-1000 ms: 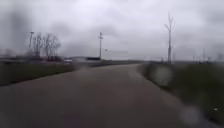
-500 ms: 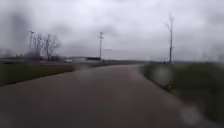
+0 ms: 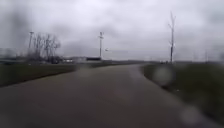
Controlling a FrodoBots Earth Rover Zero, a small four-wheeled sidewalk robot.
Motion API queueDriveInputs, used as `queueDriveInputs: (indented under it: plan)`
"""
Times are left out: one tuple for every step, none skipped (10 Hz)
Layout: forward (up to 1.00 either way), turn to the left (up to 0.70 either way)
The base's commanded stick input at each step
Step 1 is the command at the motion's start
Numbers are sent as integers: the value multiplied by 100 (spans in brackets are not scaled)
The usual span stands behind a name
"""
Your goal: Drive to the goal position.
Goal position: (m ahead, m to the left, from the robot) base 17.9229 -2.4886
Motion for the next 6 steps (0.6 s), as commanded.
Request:
queueDriveInputs:
  plan:
    - [70, 0]
    - [70, 0]
    - [70, 0]
    - [70, 0]
    - [70, 0]
    - [59, 0]
